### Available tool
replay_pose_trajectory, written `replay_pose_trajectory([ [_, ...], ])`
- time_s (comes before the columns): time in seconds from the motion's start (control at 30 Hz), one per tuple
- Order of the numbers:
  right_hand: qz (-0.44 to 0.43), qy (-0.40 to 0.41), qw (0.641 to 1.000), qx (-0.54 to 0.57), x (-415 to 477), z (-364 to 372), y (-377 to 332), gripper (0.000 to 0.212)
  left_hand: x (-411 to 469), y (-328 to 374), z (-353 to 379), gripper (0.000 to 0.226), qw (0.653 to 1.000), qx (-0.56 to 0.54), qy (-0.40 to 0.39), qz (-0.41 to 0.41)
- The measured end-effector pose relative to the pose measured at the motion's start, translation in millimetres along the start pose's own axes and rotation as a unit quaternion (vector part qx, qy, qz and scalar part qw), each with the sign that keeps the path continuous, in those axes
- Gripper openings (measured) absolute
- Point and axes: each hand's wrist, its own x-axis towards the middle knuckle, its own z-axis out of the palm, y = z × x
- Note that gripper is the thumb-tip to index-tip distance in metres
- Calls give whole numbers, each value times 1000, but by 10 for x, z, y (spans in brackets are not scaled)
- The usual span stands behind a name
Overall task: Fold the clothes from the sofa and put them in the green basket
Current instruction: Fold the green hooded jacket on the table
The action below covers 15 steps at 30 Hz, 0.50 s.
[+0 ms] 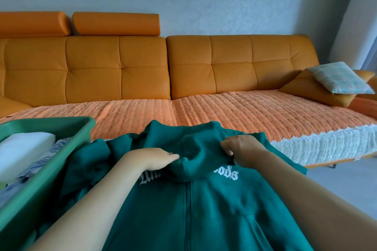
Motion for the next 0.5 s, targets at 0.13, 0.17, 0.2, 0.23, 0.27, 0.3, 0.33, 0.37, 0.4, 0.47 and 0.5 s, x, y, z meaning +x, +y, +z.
replay_pose_trajectory([
  [0.13, 67, -119, 988, -65, -8, -11, -158, 19, -103, 162, 10, 51, 991, -9, 135, 17],
  [0.17, 65, -111, 989, -73, 1, -11, -195, 21, -143, 200, 4, 46, 981, -30, 183, 47],
  [0.2, 54, -95, 991, -72, 8, -5, -230, 27, -181, 227, -6, 41, 972, -54, 216, 81],
  [0.23, 38, -71, 995, -54, 11, 1, -267, 33, -225, 259, -18, 36, 964, -83, 225, 114],
  [0.27, 21, -42, 999, -22, 9, -4, -314, 38, -289, 293, -30, 38, 960, -106, 213, 147],
  [0.3, 5, -25, 1000, 12, 4, -16, -369, 42, -351, 317, -27, 44, 960, -97, 199, 172],
  [0.33, -5, -32, 999, 34, 0, -18, -419, 48, -396, 321, 5, 52, 962, -59, 190, 186],
  [0.37, -9, -60, 997, 37, 3, -12, -464, 53, -407, 303, 62, 55, 964, -8, 187, 189],
  [0.4, -10, -94, 995, 27, 5, 2, -507, 56, -402, 277, 123, 49, 961, 43, 192, 194],
  [0.47, -21, -104, 994, 7, 8, 30, -567, 41, -422, 241, 205, 26, 943, 95, 243, 209],
  [0.5, -27, -77, 997, 6, 19, 19, -575, 26, -441, 231, 221, 24, 927, 93, 288, 224],
])
